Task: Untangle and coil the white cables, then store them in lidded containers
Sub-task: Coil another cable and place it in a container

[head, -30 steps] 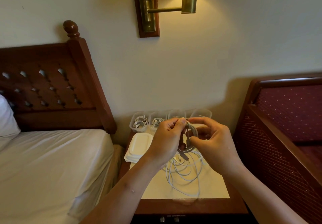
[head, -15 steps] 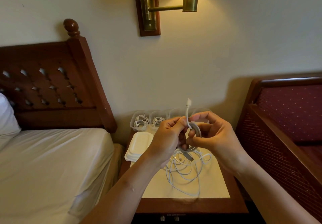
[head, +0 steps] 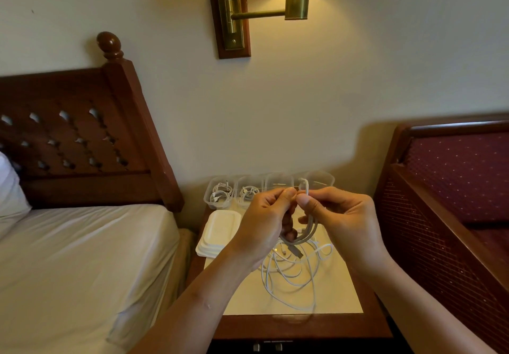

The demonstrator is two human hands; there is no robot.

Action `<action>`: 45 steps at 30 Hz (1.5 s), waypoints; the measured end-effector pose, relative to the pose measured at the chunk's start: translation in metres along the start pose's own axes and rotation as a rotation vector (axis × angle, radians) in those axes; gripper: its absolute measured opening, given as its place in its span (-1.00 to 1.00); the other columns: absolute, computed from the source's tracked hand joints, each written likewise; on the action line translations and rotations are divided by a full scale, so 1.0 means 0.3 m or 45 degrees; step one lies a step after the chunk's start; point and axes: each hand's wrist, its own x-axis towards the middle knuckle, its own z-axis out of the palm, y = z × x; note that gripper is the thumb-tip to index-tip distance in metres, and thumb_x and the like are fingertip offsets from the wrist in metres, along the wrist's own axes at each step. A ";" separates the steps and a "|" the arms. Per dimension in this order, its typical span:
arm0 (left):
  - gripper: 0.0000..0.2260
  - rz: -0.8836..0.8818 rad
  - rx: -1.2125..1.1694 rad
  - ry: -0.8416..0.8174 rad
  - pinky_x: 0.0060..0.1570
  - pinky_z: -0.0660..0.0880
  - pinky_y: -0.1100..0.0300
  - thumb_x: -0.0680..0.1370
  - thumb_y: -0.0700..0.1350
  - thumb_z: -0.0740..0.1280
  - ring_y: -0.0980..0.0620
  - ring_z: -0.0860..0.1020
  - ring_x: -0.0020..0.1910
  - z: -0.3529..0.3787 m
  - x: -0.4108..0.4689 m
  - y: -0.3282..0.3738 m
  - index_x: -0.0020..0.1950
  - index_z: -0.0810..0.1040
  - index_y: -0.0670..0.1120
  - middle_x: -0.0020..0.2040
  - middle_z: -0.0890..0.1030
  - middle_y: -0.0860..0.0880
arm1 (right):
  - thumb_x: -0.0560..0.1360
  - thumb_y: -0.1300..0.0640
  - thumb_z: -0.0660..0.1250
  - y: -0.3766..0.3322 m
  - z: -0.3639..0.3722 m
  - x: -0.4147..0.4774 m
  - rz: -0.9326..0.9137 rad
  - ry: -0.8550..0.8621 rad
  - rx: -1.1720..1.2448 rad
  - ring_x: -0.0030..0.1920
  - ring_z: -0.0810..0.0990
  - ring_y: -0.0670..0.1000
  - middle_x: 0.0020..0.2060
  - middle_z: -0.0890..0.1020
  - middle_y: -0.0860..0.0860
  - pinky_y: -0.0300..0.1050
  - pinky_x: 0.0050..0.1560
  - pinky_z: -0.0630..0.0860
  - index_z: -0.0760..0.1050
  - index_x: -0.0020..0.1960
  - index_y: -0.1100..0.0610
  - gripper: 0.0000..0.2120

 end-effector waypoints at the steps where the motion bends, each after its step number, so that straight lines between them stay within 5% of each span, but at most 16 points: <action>1: -0.65 0.004 0.005 -0.002 -0.41 0.37 0.14 0.74 -0.07 0.19 0.07 0.28 -0.44 0.003 -0.002 -0.001 0.05 0.56 -0.36 -0.40 0.30 0.04 | 0.45 0.17 0.53 -0.007 0.001 0.003 0.033 0.011 0.028 -0.17 0.73 0.21 -0.14 0.75 0.12 0.32 -0.08 0.68 0.74 0.04 0.16 -0.83; 6: -0.62 0.008 -0.052 -0.044 -0.41 0.36 0.16 0.73 -0.07 0.20 0.05 0.26 -0.44 0.008 -0.013 0.005 -0.28 0.55 -0.04 -0.44 0.26 0.03 | 0.39 0.21 0.60 -0.038 0.010 0.014 0.057 0.095 0.068 -0.31 0.73 0.24 -0.26 0.73 0.17 0.19 -0.16 0.70 0.51 0.24 0.07 -0.52; 11: -0.66 -0.019 -0.073 -0.067 -0.41 0.37 0.18 0.74 -0.07 0.20 0.04 0.20 -0.44 0.002 -0.013 0.013 -0.22 0.51 -0.09 -0.42 0.20 0.01 | 0.45 0.08 0.55 0.002 -0.001 0.018 -0.058 -0.002 -0.197 -0.22 0.74 0.10 -0.19 0.75 0.04 0.21 -0.09 0.69 0.71 0.16 0.03 -0.72; 15: -0.64 -0.008 -0.052 -0.048 -0.42 0.35 0.16 0.75 -0.08 0.17 0.06 0.25 -0.45 -0.002 -0.013 0.011 -0.12 0.68 -0.09 -0.41 0.25 0.00 | 0.51 -0.04 0.48 -0.004 -0.022 0.010 -0.082 -0.146 -0.358 0.01 0.68 0.01 -0.03 0.67 -0.09 -0.05 -0.02 0.64 0.71 0.16 -0.05 -0.76; 18: -0.64 0.003 -0.011 0.006 -0.42 0.37 0.14 0.74 -0.05 0.19 0.01 0.32 -0.42 0.000 -0.010 0.004 -0.07 0.61 -0.25 -0.38 0.33 -0.05 | 0.56 0.13 0.47 -0.023 -0.034 -0.002 -0.036 -0.332 -0.399 0.14 0.68 -0.10 0.09 0.70 -0.15 -0.11 0.15 0.63 0.64 0.28 -0.02 -0.70; 20: -0.61 0.015 0.032 0.001 -0.41 0.39 0.13 0.74 -0.05 0.19 0.02 0.35 -0.42 0.006 -0.009 0.007 -0.21 0.67 -0.03 -0.41 0.36 0.01 | 0.53 0.29 0.46 -0.018 -0.032 -0.010 -0.054 -0.270 -0.444 0.07 0.72 -0.10 0.03 0.74 -0.13 -0.09 0.12 0.67 0.64 0.29 0.01 -0.63; 25: -0.62 0.013 -0.005 -0.086 -0.43 0.42 0.16 0.73 -0.07 0.21 0.03 0.34 -0.43 0.008 -0.012 0.031 -0.23 0.67 -0.01 -0.37 0.40 -0.04 | 0.49 0.46 0.43 -0.046 -0.035 -0.006 0.061 -0.198 -0.137 -0.16 0.77 0.10 -0.18 0.77 0.08 -0.07 -0.09 0.71 0.62 0.22 0.06 -0.58; 32: -0.59 -0.013 -0.087 -0.150 -0.45 0.42 0.21 0.74 -0.10 0.19 0.04 0.26 -0.46 0.025 -0.009 0.053 -0.23 0.69 -0.03 -0.40 0.37 -0.05 | 0.33 0.63 0.38 -0.058 -0.052 0.041 0.403 -0.269 0.454 -0.17 0.69 0.25 -0.20 0.68 0.29 -0.02 -0.18 0.67 0.59 -0.03 0.21 -0.61; 36: -0.69 -0.070 -0.050 -0.122 -0.45 0.43 0.22 0.73 -0.09 0.20 0.05 0.30 -0.46 0.013 -0.002 0.048 -0.07 0.63 -0.18 -0.37 0.42 -0.07 | 0.39 0.65 0.35 -0.048 -0.055 0.046 0.279 -0.341 0.286 -0.16 0.71 0.33 -0.15 0.70 0.36 0.04 -0.13 0.68 0.56 0.04 0.22 -0.59; 39: -0.65 -0.099 -0.016 -0.129 -0.45 0.42 0.22 0.72 -0.08 0.23 0.04 0.36 -0.49 0.008 -0.008 0.054 -0.20 0.65 -0.07 -0.37 0.40 -0.11 | 0.44 0.57 0.42 -0.051 -0.074 0.052 0.152 -0.455 0.161 -0.21 0.72 0.33 -0.17 0.71 0.34 0.04 -0.15 0.67 0.52 0.13 0.23 -0.63; 45: -0.63 -0.241 -0.020 -0.164 -0.43 0.40 0.21 0.73 -0.07 0.21 0.09 0.32 -0.55 -0.005 -0.004 0.081 -0.22 0.58 -0.14 -0.45 0.25 -0.04 | 0.48 0.33 0.53 -0.049 -0.098 0.065 -0.287 -0.554 -0.304 -0.20 0.72 0.11 -0.15 0.75 0.02 -0.09 -0.14 0.64 0.72 -0.01 0.14 -0.85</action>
